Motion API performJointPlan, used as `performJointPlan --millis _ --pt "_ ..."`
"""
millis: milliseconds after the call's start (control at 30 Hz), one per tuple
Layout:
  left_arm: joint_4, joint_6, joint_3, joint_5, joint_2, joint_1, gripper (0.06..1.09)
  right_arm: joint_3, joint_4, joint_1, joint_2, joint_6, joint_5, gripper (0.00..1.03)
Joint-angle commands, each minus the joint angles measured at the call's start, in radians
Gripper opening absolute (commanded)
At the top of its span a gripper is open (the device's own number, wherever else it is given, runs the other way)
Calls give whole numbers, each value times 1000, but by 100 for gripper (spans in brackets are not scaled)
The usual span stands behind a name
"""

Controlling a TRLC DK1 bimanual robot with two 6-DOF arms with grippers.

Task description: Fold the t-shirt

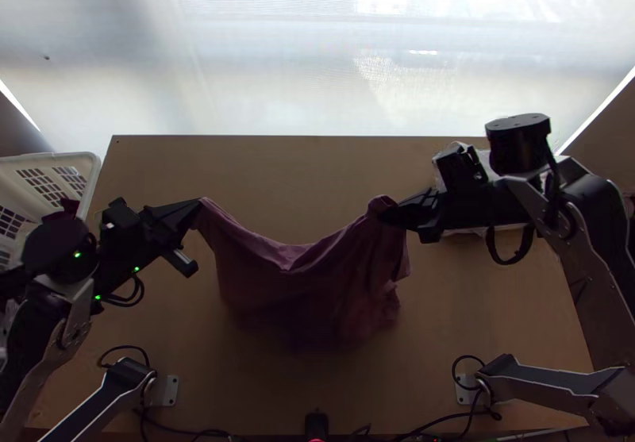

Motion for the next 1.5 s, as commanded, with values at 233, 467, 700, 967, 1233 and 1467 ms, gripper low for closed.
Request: performJointPlan --millis 233,467,700,967,1233,1467 --pt "514 91 -111 22 541 245 9 -94 211 -172 418 -205 -47 3" --pt "538 119 184 -15 840 322 9 168 239 -259 629 -195 -19 3" --pt "497 151 346 -58 966 296 9 408 239 -318 777 -182 49 3" --pt "503 196 385 -129 1084 206 9 544 211 -293 939 -185 145 3" --pt "496 225 547 -199 1263 190 9 555 277 -299 985 -186 276 3" --pt "488 235 647 -239 1369 199 9 557 301 -281 1025 -192 323 3"
